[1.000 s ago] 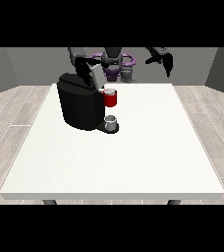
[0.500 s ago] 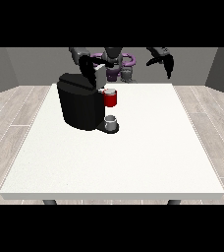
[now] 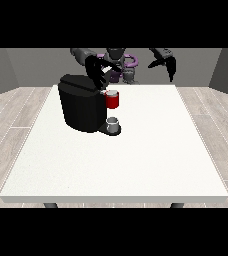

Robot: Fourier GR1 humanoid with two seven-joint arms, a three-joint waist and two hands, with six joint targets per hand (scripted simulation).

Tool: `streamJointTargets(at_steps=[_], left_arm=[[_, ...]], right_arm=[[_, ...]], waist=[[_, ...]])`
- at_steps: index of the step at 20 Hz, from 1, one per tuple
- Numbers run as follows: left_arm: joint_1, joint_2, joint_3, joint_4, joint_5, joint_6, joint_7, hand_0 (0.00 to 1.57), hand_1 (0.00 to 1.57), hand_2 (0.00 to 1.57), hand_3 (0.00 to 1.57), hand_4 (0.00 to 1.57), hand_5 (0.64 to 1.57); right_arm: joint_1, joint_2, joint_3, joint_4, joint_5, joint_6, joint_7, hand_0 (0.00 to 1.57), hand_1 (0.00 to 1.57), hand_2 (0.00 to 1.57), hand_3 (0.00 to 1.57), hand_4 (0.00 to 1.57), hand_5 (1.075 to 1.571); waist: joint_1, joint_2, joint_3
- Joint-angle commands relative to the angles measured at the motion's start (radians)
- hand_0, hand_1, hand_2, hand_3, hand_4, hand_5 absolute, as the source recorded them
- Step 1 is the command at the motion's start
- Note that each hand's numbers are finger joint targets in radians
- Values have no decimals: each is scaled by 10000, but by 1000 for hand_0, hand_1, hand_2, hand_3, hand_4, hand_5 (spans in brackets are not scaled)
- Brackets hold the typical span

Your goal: Insert the coffee pod into the coffee machine and close the lid

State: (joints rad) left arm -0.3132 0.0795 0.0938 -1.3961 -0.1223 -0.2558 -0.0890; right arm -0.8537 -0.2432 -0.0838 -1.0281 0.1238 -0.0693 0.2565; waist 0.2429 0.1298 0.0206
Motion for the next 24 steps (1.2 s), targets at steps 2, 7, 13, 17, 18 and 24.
streamJointTargets(at_steps=[2, 7, 13, 17, 18, 24], left_arm=[[-412, -23, -202, 86, -66, -134, -321, 0, 0, 0, 0, 365, 1571], [-277, -183, -435, -110, -2, -281, -148, 0, 0, 0, 0, 439, 1571], [-897, -317, -751, -58, -128, -364, -4, 0, 0, 0, 0, 424, 1571], [-1393, -385, -785, -71, -41, -435, -195, 0, 0, 0, 0, 399, 1571], [-1439, -305, -807, -11, -97, -490, -278, 0, 0, 0, 0, 368, 1571], [-1983, -572, -1072, -159, -32, -585, -66, 0, 0, 0, 0, 362, 1571]], right_arm=[[-1336, 478, 780, -546, 376, 193, -484, 0, 0, 0, 0, 259, 1571], [-1242, 101, 330, -890, 124, 275, 111, 0, 0, 0, 0, 127, 1571], [-1556, -407, 357, -1916, 426, 191, 1155, 0, 0, 0, 0, 0, 1571], [-1714, -775, 182, -2365, 502, 182, 1717, 0, 0, 0, 0, 0, 1571], [-1774, -957, 160, -2553, 501, 321, 1879, 0, 0, 0, 0, 0, 1571], [-1603, -1290, -305, -3174, 442, 412, 2380, 0, 0, 0, 0, 0, 1571]], waist=[[998, 244, -219], [1693, 277, -199], [2359, 689, -195], [2911, 1382, -194], [3003, 1540, -195], [3613, 1937, -165]])
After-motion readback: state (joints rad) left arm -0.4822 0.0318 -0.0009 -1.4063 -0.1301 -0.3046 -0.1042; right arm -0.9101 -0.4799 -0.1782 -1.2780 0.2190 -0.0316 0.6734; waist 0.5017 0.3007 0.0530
